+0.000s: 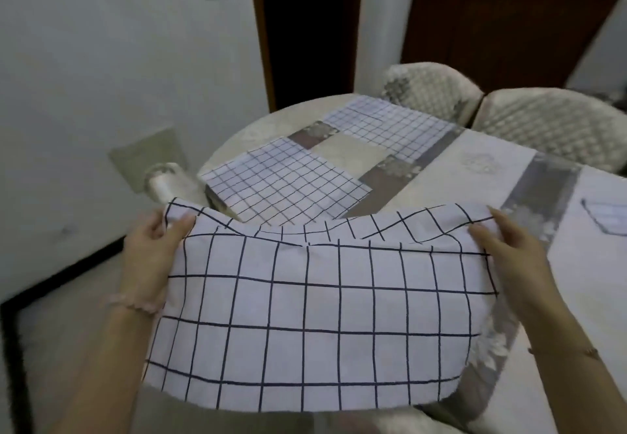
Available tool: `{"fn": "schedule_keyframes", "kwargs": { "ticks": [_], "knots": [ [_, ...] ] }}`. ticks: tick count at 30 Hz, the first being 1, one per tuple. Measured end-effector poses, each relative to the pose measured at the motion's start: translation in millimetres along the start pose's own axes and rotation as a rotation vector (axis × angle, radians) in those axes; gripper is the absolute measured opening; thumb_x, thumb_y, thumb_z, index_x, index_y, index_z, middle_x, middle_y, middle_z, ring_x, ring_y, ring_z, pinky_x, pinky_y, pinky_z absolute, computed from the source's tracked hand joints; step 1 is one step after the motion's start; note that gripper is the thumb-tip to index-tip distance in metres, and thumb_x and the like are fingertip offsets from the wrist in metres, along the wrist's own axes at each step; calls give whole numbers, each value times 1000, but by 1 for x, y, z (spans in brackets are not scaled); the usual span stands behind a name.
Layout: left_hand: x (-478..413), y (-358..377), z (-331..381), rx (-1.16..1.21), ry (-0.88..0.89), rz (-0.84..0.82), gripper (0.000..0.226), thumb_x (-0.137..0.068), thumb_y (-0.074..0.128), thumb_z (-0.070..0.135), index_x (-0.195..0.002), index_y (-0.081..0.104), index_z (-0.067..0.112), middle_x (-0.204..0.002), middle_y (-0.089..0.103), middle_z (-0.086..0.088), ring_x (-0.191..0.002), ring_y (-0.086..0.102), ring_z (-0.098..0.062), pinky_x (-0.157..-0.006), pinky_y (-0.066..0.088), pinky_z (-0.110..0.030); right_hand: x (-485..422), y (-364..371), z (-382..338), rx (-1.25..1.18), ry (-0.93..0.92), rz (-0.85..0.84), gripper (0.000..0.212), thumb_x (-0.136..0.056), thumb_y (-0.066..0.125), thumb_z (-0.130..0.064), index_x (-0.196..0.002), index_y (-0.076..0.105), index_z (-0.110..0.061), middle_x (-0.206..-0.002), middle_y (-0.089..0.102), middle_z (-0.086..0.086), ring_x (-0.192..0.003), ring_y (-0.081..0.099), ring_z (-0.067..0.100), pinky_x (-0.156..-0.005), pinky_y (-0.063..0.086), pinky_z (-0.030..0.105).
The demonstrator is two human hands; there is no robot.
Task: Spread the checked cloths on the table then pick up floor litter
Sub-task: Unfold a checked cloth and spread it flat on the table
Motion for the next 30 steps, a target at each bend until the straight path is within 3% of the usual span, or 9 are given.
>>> {"fn": "schedule_keyframes", "kwargs": {
  "ticks": [2, 5, 8, 11, 14, 17, 22, 26, 30],
  "knots": [
    [-40, 47, 3, -15, 15, -132, 4, -88, 65, 21, -87, 65, 17, -80, 71, 3, -79, 65, -13, -74, 55, -27, -2, -24, 5, 45, 19, 146, 36, -89, 60, -9, -123, 58, -22, -106, 66, -2, -79, 64, -13, -59, 49, 1],
    [-82, 117, 1, -11, 49, -313, 31, -85, 68, 27, -111, 63, 11, -107, 66, -10, -102, 59, -20, -96, 47, -37, 5, -58, 12, 122, 46, 328, 33, -88, 60, -10, -119, 60, -21, -100, 66, -5, -75, 63, -11, -62, 51, 7],
    [-107, 185, -16, -28, -3, -470, 18, -89, 65, 16, -106, 63, 20, -103, 69, 10, -103, 61, -5, -93, 49, -22, 16, -87, 28, 169, 83, 447, 37, -88, 61, -13, -125, 60, -15, -109, 66, 3, -93, 63, 7, -75, 49, 20],
    [-115, 242, -36, -115, -7, -592, 56, -88, 66, 20, -138, 45, 6, -140, 52, 2, -133, 44, -12, -111, 35, -28, 23, -113, 57, 214, 164, 528, 33, -88, 61, -14, -121, 61, -12, -111, 67, 8, -97, 64, 17, -75, 55, 17],
    [-117, 289, -64, -228, -52, -672, 66, -89, 64, 18, -144, 34, -3, -138, 51, -3, -134, 38, -17, -108, 31, -28, 25, -131, 86, 248, 272, 583, 27, -87, 62, -18, -109, 63, -1, -110, 67, 17, -104, 62, 29, -85, 50, 30],
    [-116, 320, -97, -345, -137, -745, 72, -87, 67, 22, -145, 32, 0, -152, 35, -13, -141, 33, -25, -116, 27, -37, 23, -143, 116, 259, 382, 613, 28, -87, 63, -15, -97, 61, 12, -95, 64, 31, -85, 61, 34, -83, 50, 42],
    [-110, 351, -141, -457, -237, -800, 71, -87, 68, 21, -145, 33, 0, -152, 34, -17, -139, 35, -31, -114, 28, -39, 23, -158, 163, 295, 559, 614, 38, -83, 64, -18, -90, 54, 18, -80, 55, 36, -71, 48, 18, -66, 38, 29],
    [-104, 365, -160, -550, -232, -817, 62, -88, 65, 15, -142, 38, -2, -149, 39, -16, -137, 37, -32, -113, 29, -39, 24, -165, 184, 331, 619, 602, 34, -84, 63, -18, -60, 43, -5, -60, 39, 13, -62, 37, 18, -56, 26, 29],
    [-101, 365, -172, -660, -186, -806, 63, -87, 68, 19, -141, 41, 2, -145, 43, -18, -133, 42, -33, -110, 34, -42, 26, -168, 200, 444, 642, 590, 38, -83, 64, -25, -61, 34, -15, -60, 31, 5, -59, 29, 19, -57, 19, 29]
  ]
}}
Point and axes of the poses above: each hand's wrist, its own x-axis away from the middle knuckle, its own y-axis out of the palm, z = x × y, the point moved 5 cm from there along -x, towards the middle knuckle
